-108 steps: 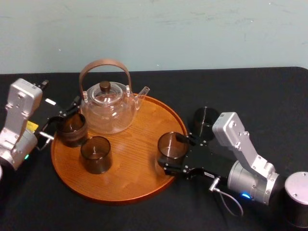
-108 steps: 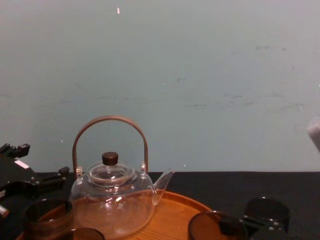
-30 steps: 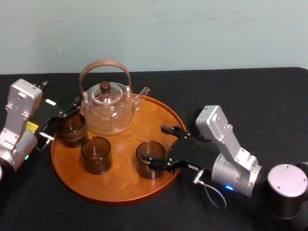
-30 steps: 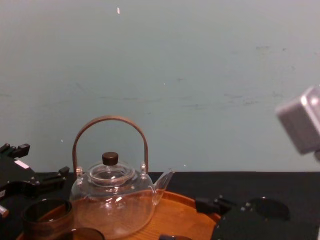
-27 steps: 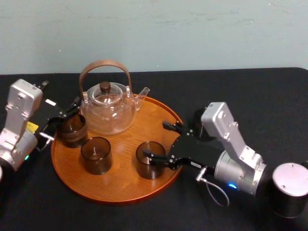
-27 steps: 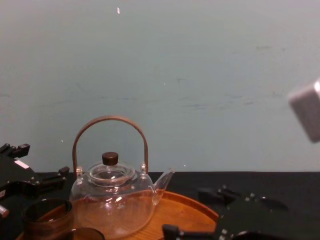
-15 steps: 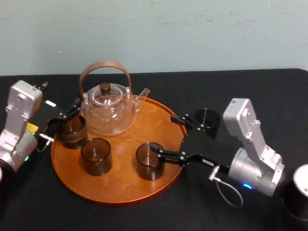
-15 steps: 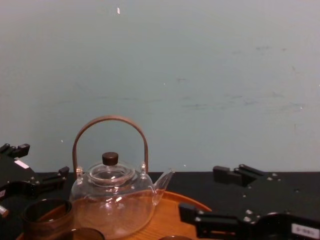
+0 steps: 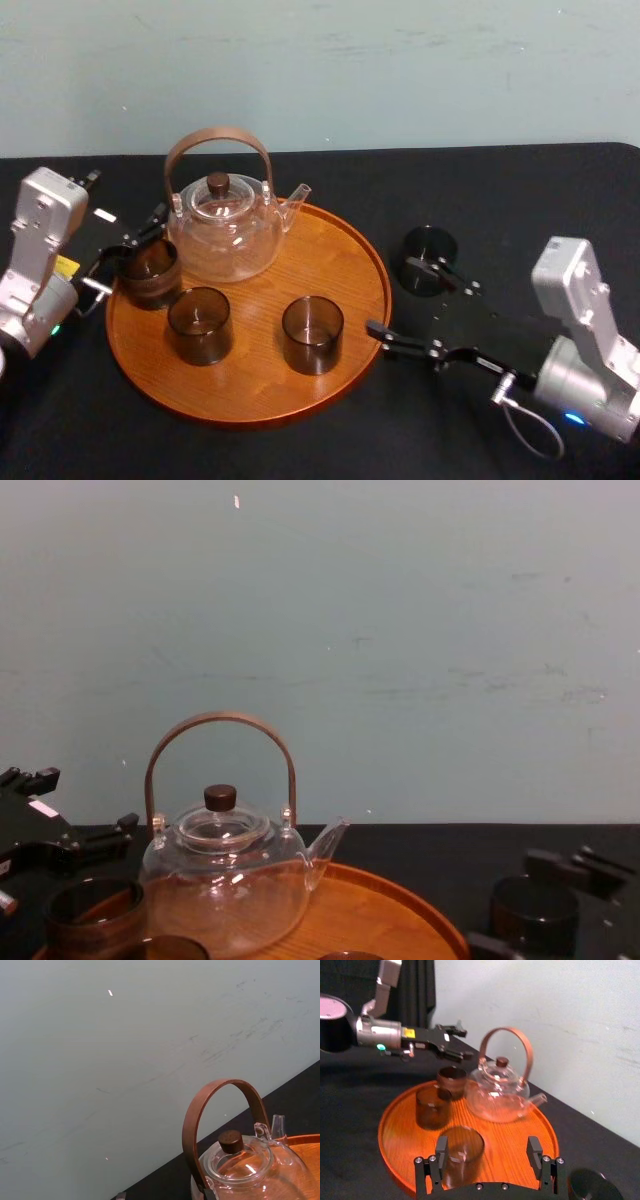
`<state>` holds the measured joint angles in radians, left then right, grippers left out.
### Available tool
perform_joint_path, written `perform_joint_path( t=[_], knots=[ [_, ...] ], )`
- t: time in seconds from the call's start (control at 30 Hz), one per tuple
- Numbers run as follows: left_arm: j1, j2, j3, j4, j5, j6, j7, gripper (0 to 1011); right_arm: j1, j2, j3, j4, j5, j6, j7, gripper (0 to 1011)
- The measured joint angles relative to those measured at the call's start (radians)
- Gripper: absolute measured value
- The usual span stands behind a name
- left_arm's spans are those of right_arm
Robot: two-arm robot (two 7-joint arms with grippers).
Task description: Pick up the glass from the table and place it on the tray.
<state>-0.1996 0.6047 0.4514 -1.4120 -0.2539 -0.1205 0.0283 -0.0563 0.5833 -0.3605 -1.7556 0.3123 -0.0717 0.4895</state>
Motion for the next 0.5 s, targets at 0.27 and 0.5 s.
perform_joint_path(
  t=[0.27, 0.5],
  knots=[
    [0.000, 0.000, 0.000, 0.000, 0.000, 0.000, 0.000, 1001, -0.058, 0.026, 0.058, 0.035, 0.020, -0.022, -0.008, 1002],
    [0.000, 0.000, 0.000, 0.000, 0.000, 0.000, 0.000, 1001, -0.085, 0.031, 0.103, 0.063, 0.046, -0.031, -0.010, 1002]
  ],
)
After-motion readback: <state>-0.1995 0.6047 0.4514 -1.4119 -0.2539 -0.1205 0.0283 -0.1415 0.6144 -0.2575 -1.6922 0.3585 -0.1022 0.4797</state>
